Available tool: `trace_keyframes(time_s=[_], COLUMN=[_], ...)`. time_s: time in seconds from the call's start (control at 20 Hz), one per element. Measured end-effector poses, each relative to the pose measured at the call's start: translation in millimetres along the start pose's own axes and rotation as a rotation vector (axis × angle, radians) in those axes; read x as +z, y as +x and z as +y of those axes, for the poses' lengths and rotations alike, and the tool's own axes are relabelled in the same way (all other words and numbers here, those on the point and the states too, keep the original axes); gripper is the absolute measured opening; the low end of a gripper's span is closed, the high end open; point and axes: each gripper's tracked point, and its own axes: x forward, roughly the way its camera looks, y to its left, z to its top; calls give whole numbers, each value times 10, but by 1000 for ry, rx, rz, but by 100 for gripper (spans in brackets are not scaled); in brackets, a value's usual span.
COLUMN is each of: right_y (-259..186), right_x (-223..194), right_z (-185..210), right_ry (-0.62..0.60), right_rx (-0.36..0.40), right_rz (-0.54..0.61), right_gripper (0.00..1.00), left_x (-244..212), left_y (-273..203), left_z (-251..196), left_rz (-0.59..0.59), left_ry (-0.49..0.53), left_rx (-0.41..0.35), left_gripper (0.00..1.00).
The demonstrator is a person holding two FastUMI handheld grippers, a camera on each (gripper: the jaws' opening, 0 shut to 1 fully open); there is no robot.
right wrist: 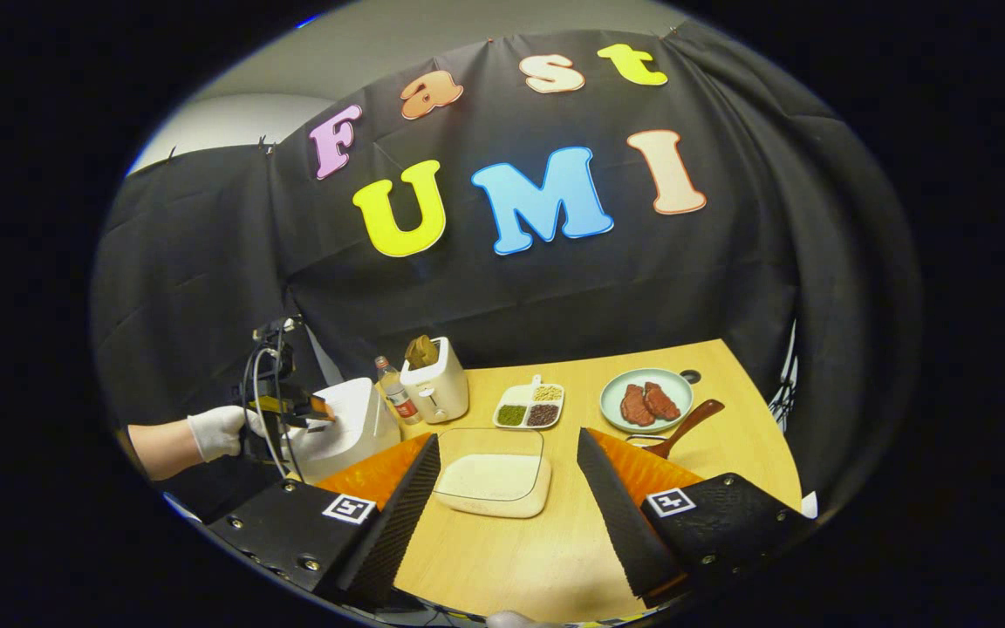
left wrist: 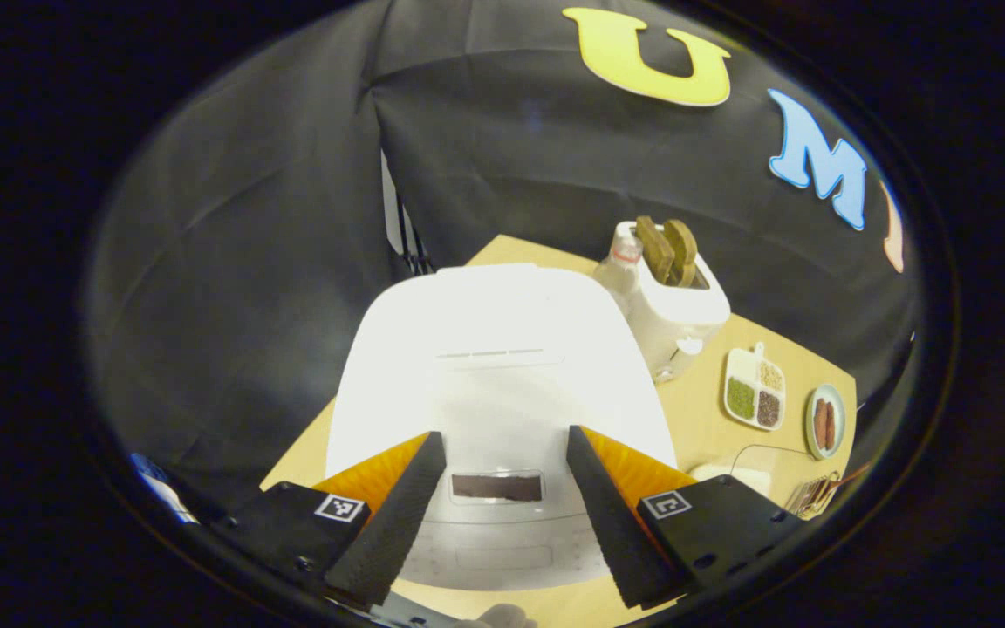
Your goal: Close the left gripper, press the button to open the rice cooker; take a wooden spoon from the chopstick holder with the right hand, scoop a spoonful of rice and pour it into the rice cooker, then put the wooden spoon back into the chopstick holder.
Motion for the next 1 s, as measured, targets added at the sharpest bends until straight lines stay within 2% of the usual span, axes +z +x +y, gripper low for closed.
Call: trace_keyframes(time_s=[0.05, 0.2, 0.45, 0.65, 0.75, 0.9, 1.0], right_y=[-11, 13, 49, 69, 70, 41, 6], right_x=[13, 20, 37, 97, 159, 298, 413], right_z=[13, 30, 73, 9, -6, -27, -35], right_ry=[13, 24, 37, -2, -5, -21, -34], right_rx=[12, 25, 42, 17, 7, -7, -15], right_rz=[0, 6, 14, 5, -5, -34, -64], right_gripper=[97, 96, 97, 97, 96, 96, 97], left_x=[-61, 66, 90, 95, 102, 436, 640], left_y=[35, 72, 107, 82, 38, -199, -563], left_z=[-18, -39, -104, -86, -48, -31, -166], left_rz=[23, -33, -46, -41, -30, -139, -207], left_ry=[13, 48, 71, 37, 65, 118, 101], left_rx=[-1, -7, -12, -19, -15, -3, -50], left_gripper=[100, 100, 100, 100, 100, 100, 100])
